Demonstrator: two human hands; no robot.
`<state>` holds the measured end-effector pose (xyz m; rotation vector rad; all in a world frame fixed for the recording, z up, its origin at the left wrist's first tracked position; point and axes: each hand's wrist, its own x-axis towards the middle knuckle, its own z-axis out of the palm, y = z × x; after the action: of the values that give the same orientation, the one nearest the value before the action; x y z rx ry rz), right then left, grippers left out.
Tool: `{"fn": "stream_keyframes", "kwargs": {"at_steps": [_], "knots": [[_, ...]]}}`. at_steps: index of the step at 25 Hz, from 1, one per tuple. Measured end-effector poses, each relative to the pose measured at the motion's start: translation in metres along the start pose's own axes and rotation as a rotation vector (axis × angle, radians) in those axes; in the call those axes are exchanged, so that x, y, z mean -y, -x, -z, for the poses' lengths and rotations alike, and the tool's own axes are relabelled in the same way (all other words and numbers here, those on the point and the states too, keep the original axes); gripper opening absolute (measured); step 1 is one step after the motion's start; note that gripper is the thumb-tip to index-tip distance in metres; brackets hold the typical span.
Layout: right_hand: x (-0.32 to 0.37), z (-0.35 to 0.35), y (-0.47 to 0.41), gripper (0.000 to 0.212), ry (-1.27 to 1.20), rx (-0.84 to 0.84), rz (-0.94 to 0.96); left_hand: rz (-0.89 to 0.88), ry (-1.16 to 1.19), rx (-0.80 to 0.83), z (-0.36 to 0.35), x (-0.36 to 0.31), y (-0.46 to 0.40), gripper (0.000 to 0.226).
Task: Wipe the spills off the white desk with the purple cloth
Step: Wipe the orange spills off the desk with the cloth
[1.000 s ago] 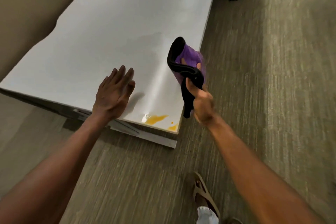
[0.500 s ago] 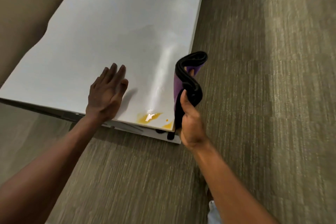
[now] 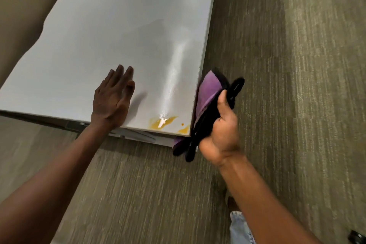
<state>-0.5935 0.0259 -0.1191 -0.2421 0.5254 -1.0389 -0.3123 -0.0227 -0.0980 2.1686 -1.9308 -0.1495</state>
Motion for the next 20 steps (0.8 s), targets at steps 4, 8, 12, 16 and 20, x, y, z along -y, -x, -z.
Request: {"fn": "stream_keyframes", "kwargs": {"at_steps": [4, 8, 12, 16, 20], "knots": [[-0.023, 0.000, 0.002, 0.059, -0.067, -0.029, -0.060, -0.005, 0.014, -0.006, -0.002, 0.001, -0.002, 0.072], [-0.006, -0.006, -0.016, 0.058, 0.040, -0.107, -0.057, 0.009, 0.030, -0.001, -0.002, -0.006, -0.002, 0.070], [-0.015, 0.009, 0.009, 0.061, -0.068, 0.005, -0.092, 0.013, 0.045, -0.003, 0.000, -0.004, 0.001, 0.069], [-0.020, 0.034, 0.010, 0.067, -0.198, -0.087, -0.108, 0.001, 0.079, -0.012, 0.000, -0.006, -0.001, 0.067], [-0.021, 0.054, 0.013, 0.087, -0.224, -0.180, -0.064, -0.004, 0.082, -0.012, 0.003, -0.005, 0.001, 0.066]]}}
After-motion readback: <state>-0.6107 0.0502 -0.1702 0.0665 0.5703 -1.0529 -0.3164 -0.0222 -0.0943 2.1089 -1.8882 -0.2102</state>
